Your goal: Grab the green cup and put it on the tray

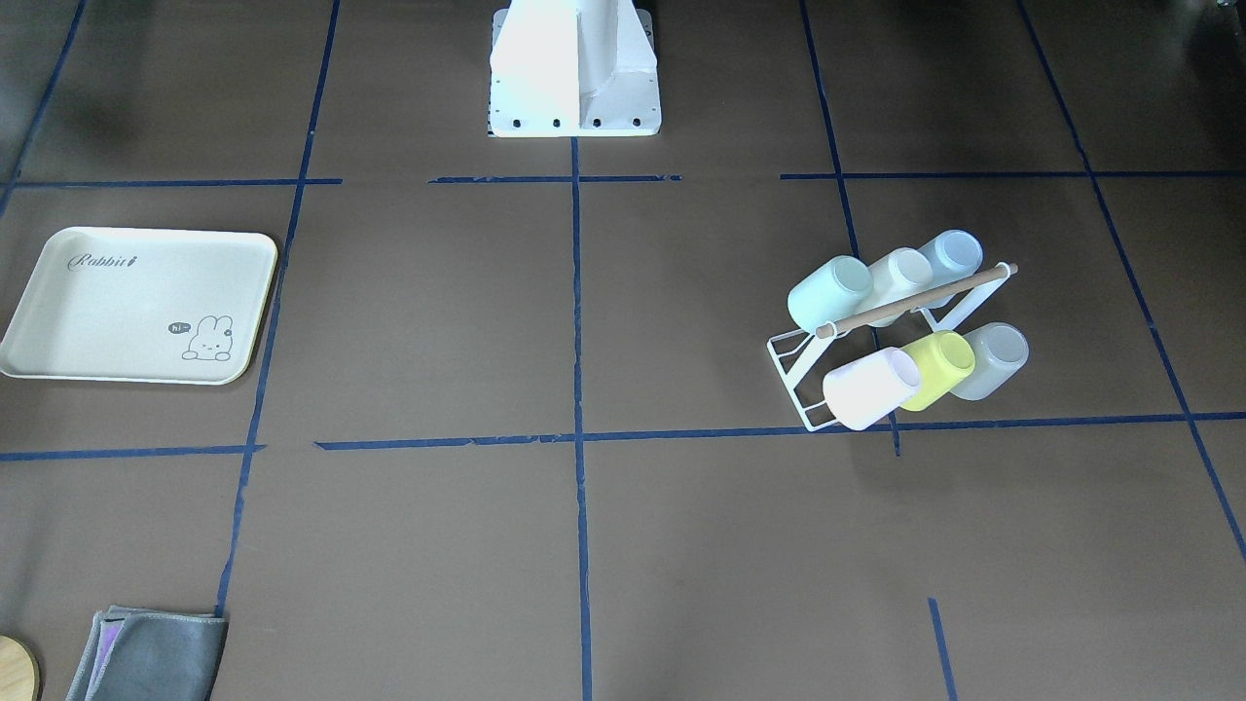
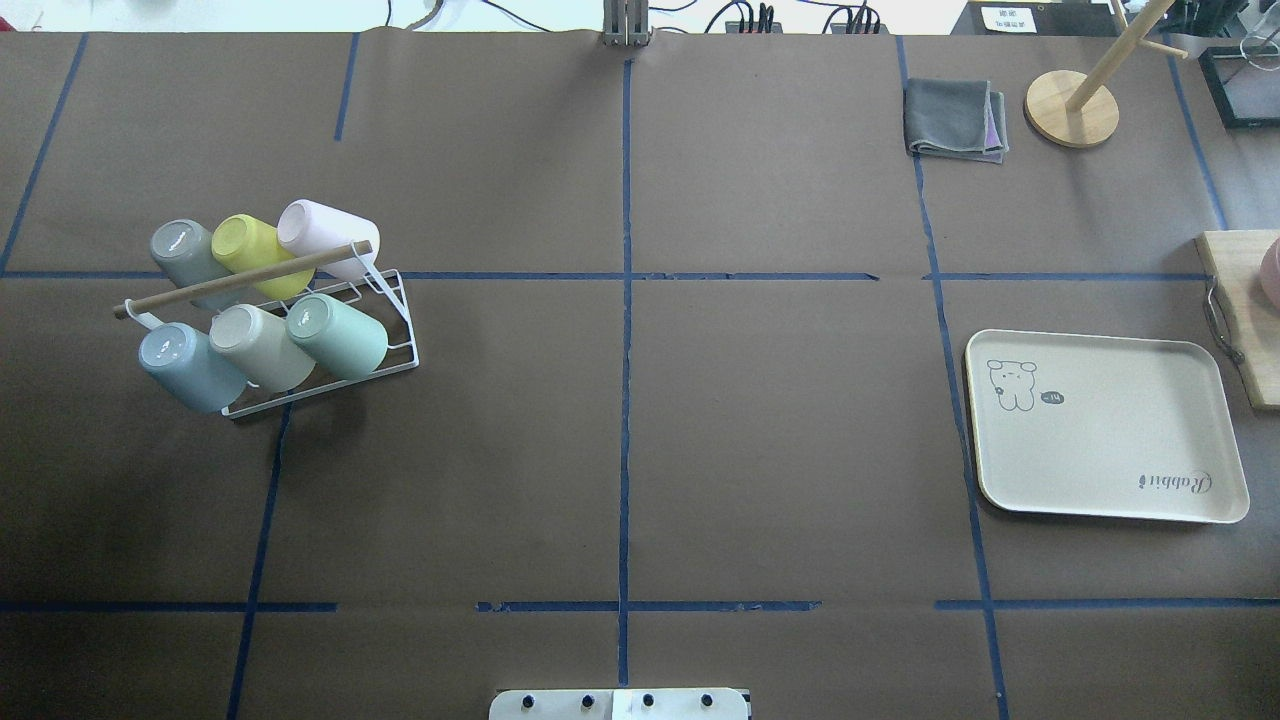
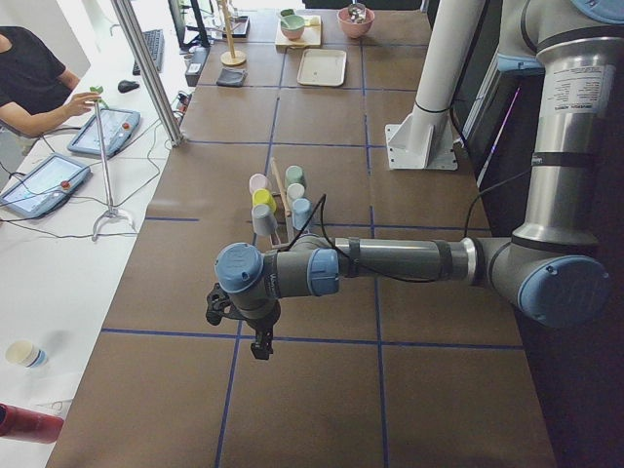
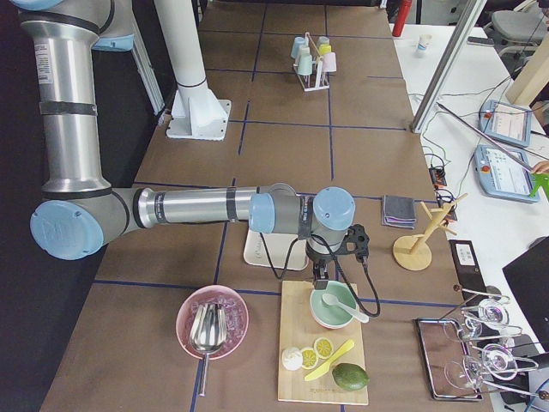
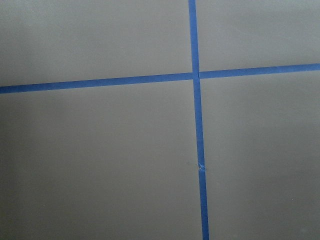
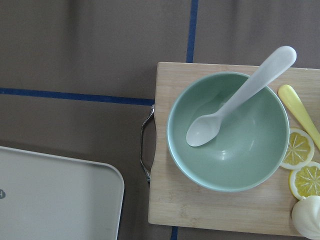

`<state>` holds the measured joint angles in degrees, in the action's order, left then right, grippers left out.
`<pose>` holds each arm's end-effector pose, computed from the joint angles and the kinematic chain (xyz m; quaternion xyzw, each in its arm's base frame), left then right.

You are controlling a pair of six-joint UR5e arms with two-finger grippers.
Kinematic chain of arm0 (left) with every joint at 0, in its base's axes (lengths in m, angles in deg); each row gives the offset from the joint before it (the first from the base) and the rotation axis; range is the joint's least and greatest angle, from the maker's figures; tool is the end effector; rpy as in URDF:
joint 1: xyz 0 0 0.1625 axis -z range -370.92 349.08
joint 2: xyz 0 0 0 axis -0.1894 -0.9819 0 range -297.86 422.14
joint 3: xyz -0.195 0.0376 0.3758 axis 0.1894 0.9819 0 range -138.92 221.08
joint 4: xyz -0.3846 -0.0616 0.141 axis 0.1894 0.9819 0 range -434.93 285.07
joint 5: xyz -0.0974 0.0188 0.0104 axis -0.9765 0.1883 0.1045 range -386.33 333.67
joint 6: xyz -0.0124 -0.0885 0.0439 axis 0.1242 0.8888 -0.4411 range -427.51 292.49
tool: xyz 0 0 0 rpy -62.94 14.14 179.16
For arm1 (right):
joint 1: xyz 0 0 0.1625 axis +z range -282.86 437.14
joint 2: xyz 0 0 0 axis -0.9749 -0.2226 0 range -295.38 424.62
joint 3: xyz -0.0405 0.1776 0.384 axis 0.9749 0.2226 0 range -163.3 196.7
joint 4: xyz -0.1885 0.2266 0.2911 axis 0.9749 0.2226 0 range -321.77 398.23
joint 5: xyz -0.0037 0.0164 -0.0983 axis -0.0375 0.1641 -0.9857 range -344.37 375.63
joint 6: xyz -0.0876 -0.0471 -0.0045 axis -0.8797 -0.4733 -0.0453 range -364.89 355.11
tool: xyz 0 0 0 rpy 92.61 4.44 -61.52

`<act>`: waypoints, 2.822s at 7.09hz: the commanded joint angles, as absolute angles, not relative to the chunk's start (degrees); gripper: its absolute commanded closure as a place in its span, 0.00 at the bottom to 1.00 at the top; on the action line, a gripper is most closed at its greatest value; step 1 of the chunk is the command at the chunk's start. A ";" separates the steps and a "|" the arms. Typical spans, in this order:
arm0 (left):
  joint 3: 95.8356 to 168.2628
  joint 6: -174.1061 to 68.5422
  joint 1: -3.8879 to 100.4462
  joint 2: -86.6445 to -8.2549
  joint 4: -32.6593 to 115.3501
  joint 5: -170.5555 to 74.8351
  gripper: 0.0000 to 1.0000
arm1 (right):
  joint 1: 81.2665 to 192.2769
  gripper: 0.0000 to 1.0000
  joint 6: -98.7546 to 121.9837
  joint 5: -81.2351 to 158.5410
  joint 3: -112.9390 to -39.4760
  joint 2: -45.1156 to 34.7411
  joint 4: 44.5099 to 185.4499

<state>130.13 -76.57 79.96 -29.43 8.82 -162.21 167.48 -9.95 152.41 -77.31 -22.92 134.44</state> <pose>-0.0694 -0.4954 0.6618 -0.0113 0.3917 0.0465 0.9188 0.0637 -0.5076 0.6106 0.0208 -0.3965 -0.0386 0.9170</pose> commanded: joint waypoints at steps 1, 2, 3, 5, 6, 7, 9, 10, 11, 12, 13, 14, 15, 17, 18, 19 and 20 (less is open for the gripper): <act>130.90 -76.65 79.96 -29.44 8.83 -162.21 0.00 | 166.79 0.00 -8.85 151.95 -77.34 -21.25 134.39; 131.51 -76.57 79.96 -29.44 8.83 -162.21 0.00 | 164.70 0.00 -5.54 151.95 -77.52 -21.25 134.30; 131.43 -76.57 79.96 -29.44 8.83 -162.21 0.00 | 163.72 0.00 -4.28 151.95 -78.04 -21.60 134.30; 131.61 -76.57 79.96 -29.35 8.74 -162.21 0.00 | 160.40 0.00 6.38 150.56 -85.82 -27.01 129.59; 131.69 -76.65 79.96 -29.44 8.82 -162.21 0.00 | 158.28 0.00 11.58 149.24 -88.04 -31.57 121.89; 131.78 -76.65 79.96 -29.35 8.83 -162.21 0.00 | 156.70 0.00 13.55 148.96 -87.72 -37.10 113.55; 132.49 -76.65 80.05 -29.17 8.83 -162.21 0.00 | 151.01 0.00 26.07 149.14 -87.63 -38.64 107.43; 132.57 -76.65 80.05 -29.17 8.83 -162.21 0.00 | 147.92 0.00 31.62 146.96 -86.84 -40.48 101.14; 132.57 -76.65 79.96 -29.17 8.83 -162.21 0.00 | 144.93 0.00 36.98 145.11 -83.01 -41.19 93.33; 132.57 -76.65 80.05 -29.17 8.83 -162.21 0.00 | 141.95 0.00 40.78 143.18 -78.71 -40.94 86.81; 132.66 -76.65 80.05 -29.17 8.83 -162.21 0.00 | 139.39 0.00 43.17 141.86 -77.36 -40.76 84.49; 132.66 -76.65 80.05 -29.17 8.83 -162.21 0.00 | 137.97 0.00 43.10 141.67 -77.17 -40.76 84.46; 132.66 -76.65 80.05 -29.17 8.83 -162.21 0.00 | 136.92 0.01 43.10 141.67 -76.47 -40.76 84.46; 133.36 -76.65 80.05 -29.17 8.83 -162.21 0.00 | 136.64 0.07 42.84 141.49 -74.19 -40.85 84.29; 133.54 -76.65 80.05 -29.17 8.83 -162.21 0.00 | 136.56 0.11 42.75 141.49 -73.83 -40.76 84.29; 133.89 -76.65 80.05 -29.17 8.83 -162.21 0.00 | 136.55 0.20 42.75 141.49 -73.83 -40.76 84.29; 133.89 -76.65 79.96 -29.26 8.83 -162.21 0.00 | 136.55 0.30 43.01 141.58 -73.74 -40.76 84.37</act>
